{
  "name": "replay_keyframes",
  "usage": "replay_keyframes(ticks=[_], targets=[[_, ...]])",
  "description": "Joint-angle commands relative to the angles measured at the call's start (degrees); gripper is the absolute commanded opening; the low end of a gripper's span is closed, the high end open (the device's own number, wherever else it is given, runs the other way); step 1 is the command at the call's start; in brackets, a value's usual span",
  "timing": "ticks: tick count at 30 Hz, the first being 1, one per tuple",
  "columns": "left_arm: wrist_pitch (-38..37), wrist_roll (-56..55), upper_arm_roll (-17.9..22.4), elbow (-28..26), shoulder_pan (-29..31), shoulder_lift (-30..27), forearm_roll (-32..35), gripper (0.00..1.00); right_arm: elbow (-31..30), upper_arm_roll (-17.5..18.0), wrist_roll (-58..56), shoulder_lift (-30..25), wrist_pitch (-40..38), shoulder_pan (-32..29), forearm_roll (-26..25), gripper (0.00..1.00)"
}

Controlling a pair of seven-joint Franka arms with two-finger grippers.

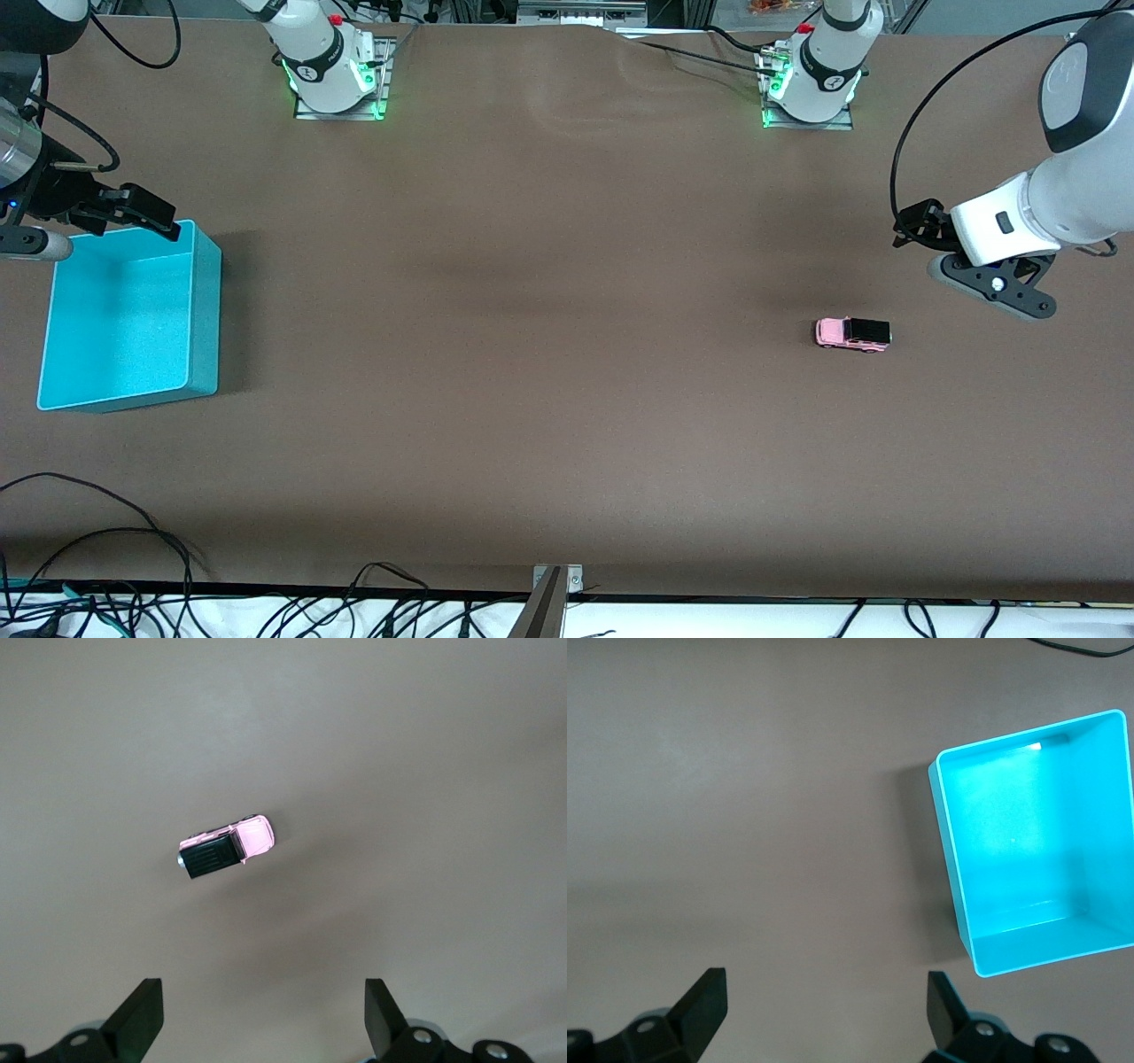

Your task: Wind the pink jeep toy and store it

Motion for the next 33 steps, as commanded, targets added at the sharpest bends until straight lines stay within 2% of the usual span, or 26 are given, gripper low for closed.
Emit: replay_keyframes(ticks=[1,8,16,25,33], targets=[[-1.0,12.4,0.1,1.6,1.3,1.6,0.8,1.0,0.9,0.1,-0.4,-0.1,-0.8,-0.1,0.3,1.0],[-0.6,24.2,0.0,1.1,2.1,2.6,0.8,1.0,0.9,0.1,-0.4,-0.1,-0.8,-0.1,0.3,1.0],[3.9,40.0,0.1,-2.8,3.2,3.1,1.1,1.0,0.9,0.1,-0.4,-0.1,-0.8,-0.1,0.3,1.0],[12.6,50.9,0.1,-9.6,3.4,3.3,3.1,1.0,1.0,0.1,-0.4,0.0,-0.8,-0.1,0.3,1.0],[23.9,54.8,0.0,-19.5,3.6,3.5,4.6,1.0,0.9,0.0,-0.5,0.0,-0.8,-0.1,0.3,1.0]])
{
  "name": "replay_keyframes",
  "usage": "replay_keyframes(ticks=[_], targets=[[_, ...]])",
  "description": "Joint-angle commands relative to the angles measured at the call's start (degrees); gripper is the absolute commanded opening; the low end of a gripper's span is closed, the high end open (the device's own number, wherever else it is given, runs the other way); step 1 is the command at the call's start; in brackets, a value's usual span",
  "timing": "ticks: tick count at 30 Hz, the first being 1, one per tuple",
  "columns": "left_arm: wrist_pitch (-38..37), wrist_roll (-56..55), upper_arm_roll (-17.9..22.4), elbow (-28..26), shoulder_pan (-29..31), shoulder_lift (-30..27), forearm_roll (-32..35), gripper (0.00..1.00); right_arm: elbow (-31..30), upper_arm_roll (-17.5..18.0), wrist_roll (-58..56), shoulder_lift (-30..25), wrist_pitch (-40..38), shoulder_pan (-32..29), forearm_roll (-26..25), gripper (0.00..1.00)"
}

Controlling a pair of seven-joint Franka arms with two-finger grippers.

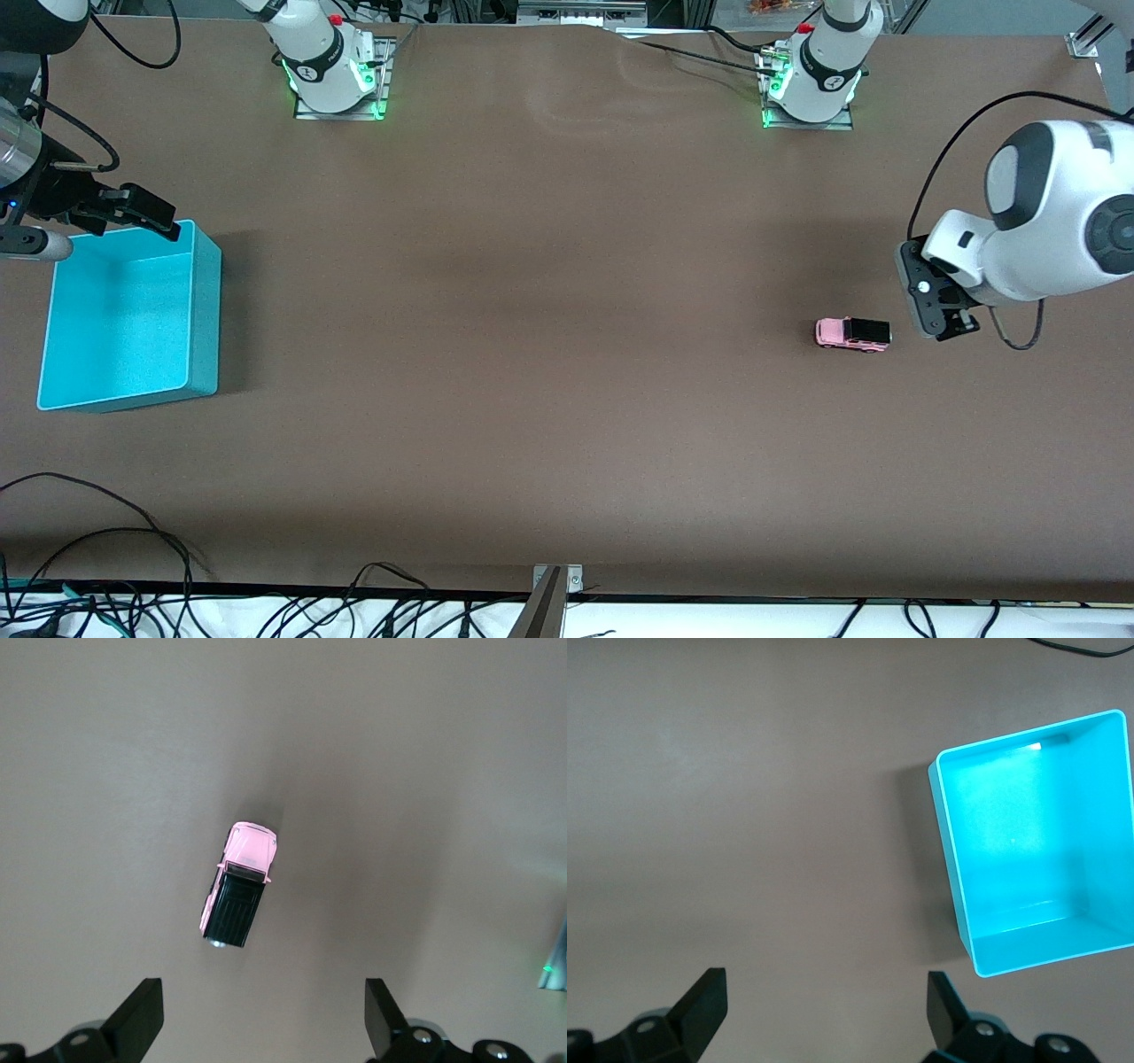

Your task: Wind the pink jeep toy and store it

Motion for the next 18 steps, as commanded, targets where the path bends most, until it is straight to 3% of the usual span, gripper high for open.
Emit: replay_keyframes(ticks=[1,8,18], targets=[[8.8,3.6,0.0,-7.8,0.2,-0.6,1.5,1.0,0.9,0.0,-0.5,0.0,-0.8,-0.1,0.3,1.0],[22.1,7.6,0.0,-14.5,0.4,2.1,1.5,1.0,0.9,0.0,-0.5,-0.1,-0.8,-0.1,0.3,1.0],[31.5,16.7,-0.1,-14.5,2.3,8.8,2.5,1.0,1.0,0.0,-0.5,-0.1,-0.7,-0.1,0.3,1.0]])
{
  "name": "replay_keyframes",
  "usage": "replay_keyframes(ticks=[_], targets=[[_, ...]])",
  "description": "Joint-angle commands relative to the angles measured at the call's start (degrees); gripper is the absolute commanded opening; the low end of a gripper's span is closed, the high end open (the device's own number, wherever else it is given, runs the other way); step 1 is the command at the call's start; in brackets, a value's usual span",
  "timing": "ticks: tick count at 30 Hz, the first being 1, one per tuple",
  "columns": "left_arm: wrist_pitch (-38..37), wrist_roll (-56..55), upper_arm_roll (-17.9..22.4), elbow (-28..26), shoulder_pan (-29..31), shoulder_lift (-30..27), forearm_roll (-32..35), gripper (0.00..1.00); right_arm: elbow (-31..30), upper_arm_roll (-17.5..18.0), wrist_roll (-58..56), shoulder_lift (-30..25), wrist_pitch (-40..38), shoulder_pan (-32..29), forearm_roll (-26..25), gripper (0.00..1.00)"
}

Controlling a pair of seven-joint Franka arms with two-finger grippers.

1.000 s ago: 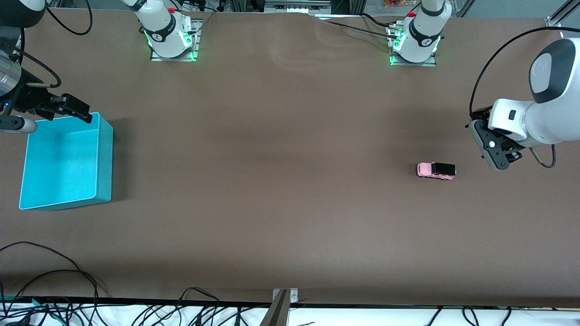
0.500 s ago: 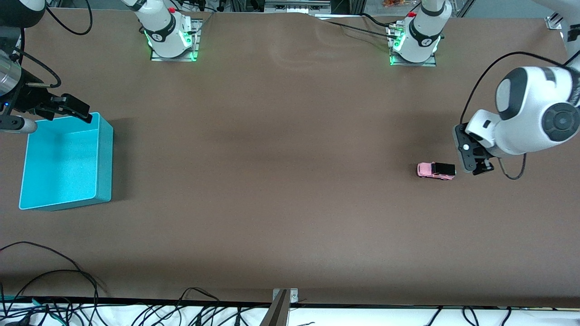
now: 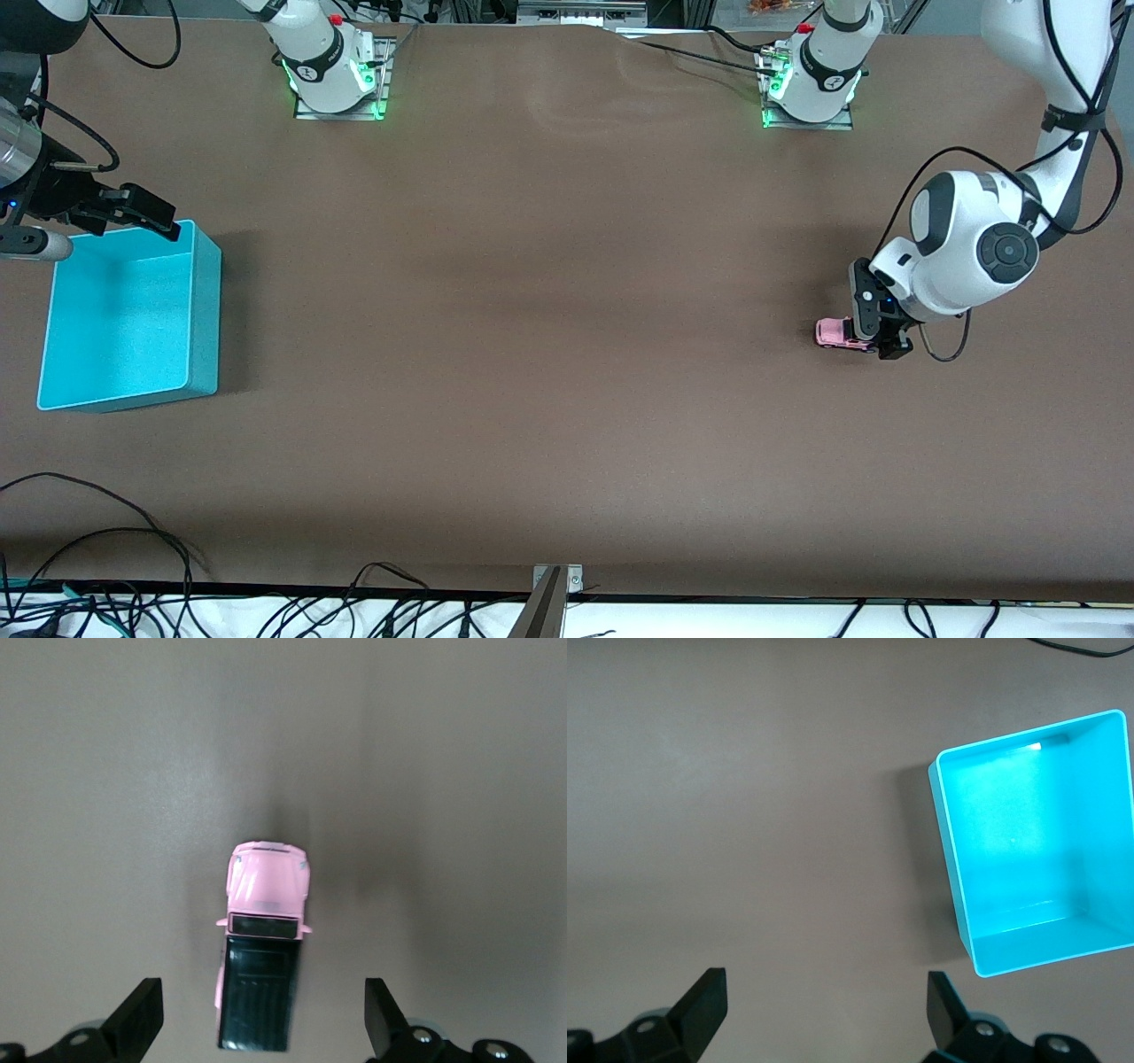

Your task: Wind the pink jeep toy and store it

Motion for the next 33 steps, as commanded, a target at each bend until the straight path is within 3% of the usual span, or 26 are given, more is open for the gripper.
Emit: replay_keyframes(ticks=[1,27,30,33], targets=[[2.4,4.9,0.0,0.9,1.1,2.9,1.4,1.0,0.9,0.0,-0.5,0.0,-0.7,-0.1,0.3,1.0],[3.9,5.0,0.0,2.0,1.0,7.7,2.5,0.97,0.9,0.0,-0.5,0.0,-0.7,-0.1,0.3,1.0],[3.8,5.1,0.0,2.2,0.9,7.8,2.6,0.89,0.9,0.0,-0.5,0.0,-0.7,-0.1,0.3,1.0],[3.8,5.1,-0.1,2.3,0.9,7.8,4.2,0.64,1.0,0.0,-0.5,0.0,-0.7,-0.1,0.3,1.0]])
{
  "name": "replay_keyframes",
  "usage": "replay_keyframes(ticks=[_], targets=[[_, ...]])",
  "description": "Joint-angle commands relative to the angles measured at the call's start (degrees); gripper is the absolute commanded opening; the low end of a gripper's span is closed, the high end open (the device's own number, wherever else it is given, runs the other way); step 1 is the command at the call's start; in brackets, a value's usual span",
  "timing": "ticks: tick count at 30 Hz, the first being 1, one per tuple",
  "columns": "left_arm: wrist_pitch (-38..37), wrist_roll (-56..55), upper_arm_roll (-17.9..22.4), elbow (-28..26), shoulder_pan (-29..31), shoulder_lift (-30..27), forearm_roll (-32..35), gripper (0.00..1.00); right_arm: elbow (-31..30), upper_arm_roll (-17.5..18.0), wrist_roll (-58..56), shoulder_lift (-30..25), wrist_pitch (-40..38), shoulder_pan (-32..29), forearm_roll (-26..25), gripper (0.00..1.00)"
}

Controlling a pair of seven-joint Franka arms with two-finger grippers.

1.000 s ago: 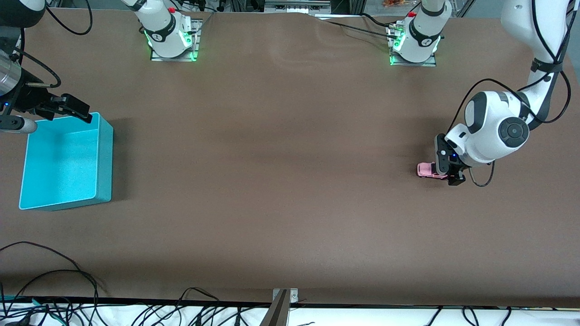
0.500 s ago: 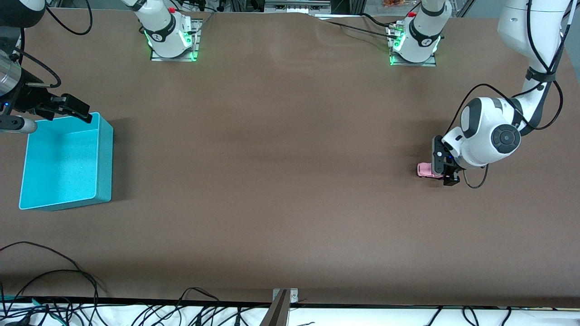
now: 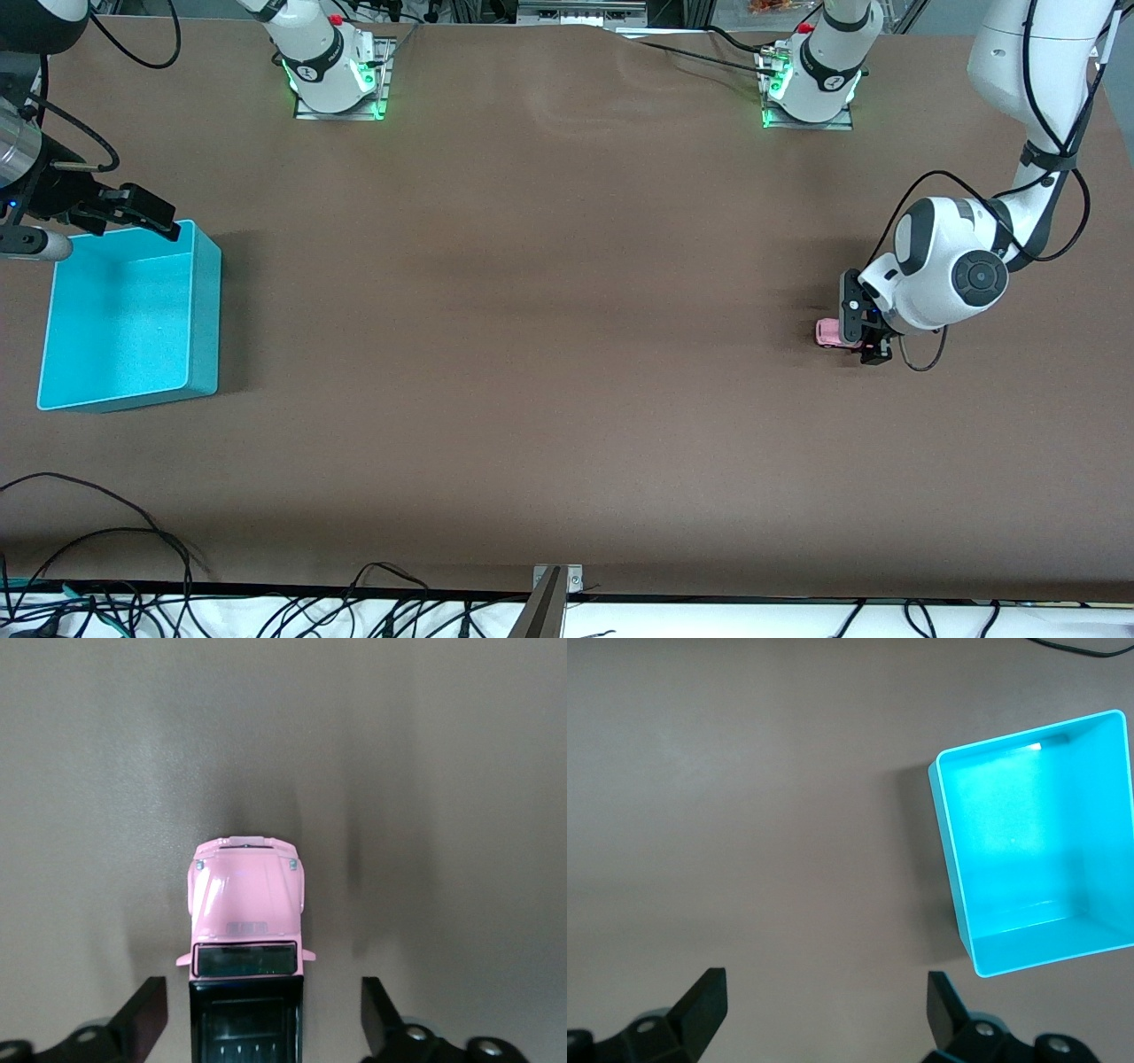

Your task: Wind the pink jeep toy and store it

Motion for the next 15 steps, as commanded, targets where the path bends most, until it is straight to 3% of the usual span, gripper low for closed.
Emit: replay_keyframes(ticks=[1,7,8,15], targets=[[0.1,0.9,0.0,1.6,0.0,1.0,3.2,0.57,0.9,0.0,-0.5,0.0,-0.7,-0.1,0.3,1.0],[0.1,0.1,0.0,2.0,0.2,1.1,3.4,0.04,0.9,0.0,-0.5,0.0,-0.7,-0.1,0.3,1.0],[0.1,-0.2,0.0,2.0,0.2,1.1,3.3,0.0,0.9,0.0,-0.5,0.0,-0.7,-0.1,0.3,1.0],[0.1,-2.9,0.1,2.0,0.2,1.2,3.4,0.0,1.0,0.0,-0.5,0.0,-0.7,-0.1,0.3,1.0]])
